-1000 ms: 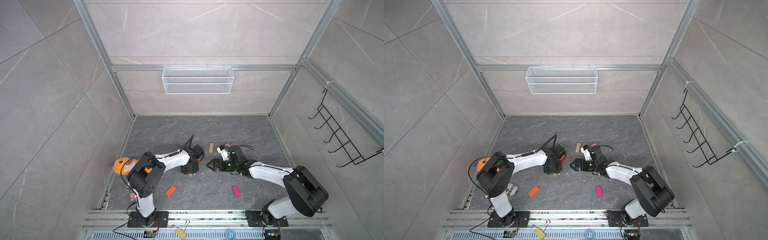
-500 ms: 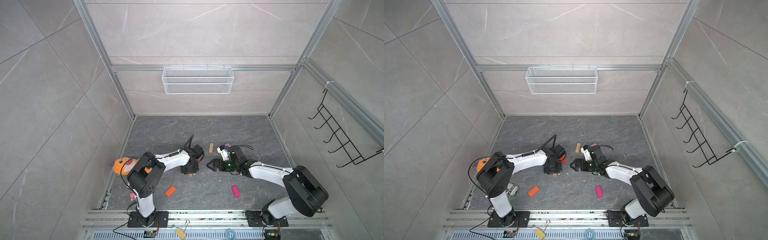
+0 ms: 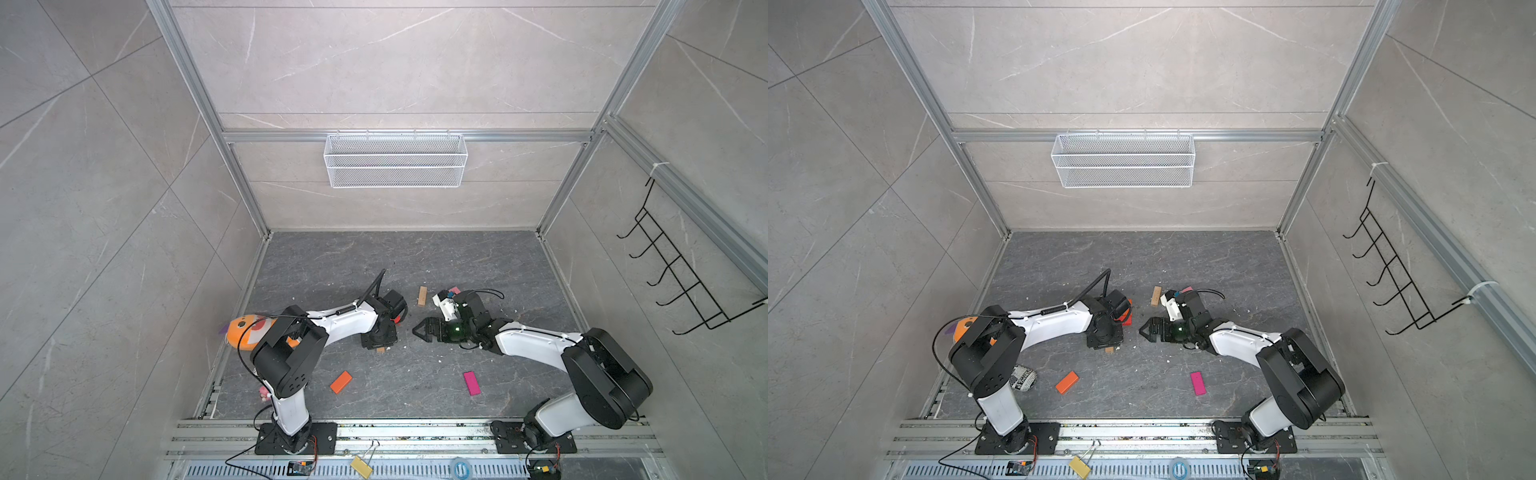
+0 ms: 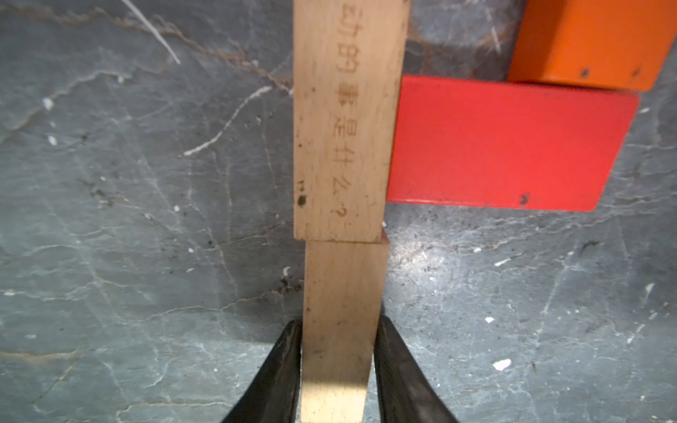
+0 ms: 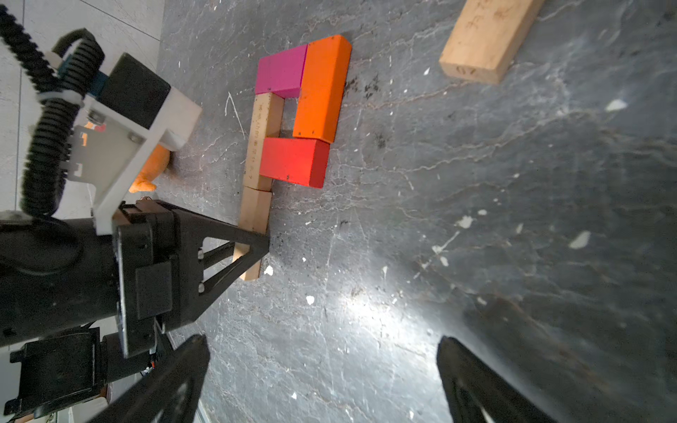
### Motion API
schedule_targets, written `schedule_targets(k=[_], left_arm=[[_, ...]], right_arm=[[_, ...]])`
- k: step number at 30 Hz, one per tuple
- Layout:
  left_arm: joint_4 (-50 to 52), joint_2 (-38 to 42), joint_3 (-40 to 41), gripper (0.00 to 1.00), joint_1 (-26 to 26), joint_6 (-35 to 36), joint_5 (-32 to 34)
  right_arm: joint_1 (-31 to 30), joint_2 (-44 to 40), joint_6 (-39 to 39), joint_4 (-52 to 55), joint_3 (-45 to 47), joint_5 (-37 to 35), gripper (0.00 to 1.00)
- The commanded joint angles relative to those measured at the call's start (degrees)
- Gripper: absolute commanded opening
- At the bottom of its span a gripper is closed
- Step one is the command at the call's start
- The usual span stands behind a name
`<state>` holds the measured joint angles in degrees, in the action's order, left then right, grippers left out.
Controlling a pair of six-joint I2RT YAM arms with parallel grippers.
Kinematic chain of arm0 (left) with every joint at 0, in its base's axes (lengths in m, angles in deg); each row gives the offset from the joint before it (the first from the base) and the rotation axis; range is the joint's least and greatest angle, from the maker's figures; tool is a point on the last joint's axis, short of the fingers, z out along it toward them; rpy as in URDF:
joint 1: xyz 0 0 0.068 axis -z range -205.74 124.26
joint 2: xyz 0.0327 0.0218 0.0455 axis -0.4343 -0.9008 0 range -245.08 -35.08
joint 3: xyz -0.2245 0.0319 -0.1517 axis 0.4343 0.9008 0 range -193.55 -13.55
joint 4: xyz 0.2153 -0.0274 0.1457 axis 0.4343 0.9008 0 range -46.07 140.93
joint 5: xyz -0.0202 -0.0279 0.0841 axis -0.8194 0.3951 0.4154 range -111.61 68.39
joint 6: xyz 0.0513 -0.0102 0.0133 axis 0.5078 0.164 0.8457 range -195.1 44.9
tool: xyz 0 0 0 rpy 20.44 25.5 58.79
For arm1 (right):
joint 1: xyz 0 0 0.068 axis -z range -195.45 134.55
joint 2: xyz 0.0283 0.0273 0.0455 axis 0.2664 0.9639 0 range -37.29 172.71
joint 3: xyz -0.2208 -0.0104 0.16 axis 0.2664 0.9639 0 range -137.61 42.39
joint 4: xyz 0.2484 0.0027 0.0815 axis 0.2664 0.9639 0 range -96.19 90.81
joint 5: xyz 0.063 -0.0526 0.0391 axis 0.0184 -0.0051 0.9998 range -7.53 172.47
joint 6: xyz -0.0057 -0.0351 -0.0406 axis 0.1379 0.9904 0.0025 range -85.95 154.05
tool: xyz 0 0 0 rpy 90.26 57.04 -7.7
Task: Assemble the letter p with building blocks
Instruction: Assemble the building block at the center of the board.
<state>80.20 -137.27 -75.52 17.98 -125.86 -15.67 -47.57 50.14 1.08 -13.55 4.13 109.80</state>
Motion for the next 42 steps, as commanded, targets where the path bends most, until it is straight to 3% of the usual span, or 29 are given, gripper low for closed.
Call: schedule_targets(k=[1,42], left_arm=[[2.05,-0.55,0.58,0.38,-0.48,-0.88,0.58],[1.44,-4.38,-3.86,0.4,-2.48,2.51,0.41]], right_arm=[[-0.01,0.53,0.37,0.15,-1.17,0.62,1.0],[-0.14,-0.16,0.67,1.25,-1.44,0.52,1.0]])
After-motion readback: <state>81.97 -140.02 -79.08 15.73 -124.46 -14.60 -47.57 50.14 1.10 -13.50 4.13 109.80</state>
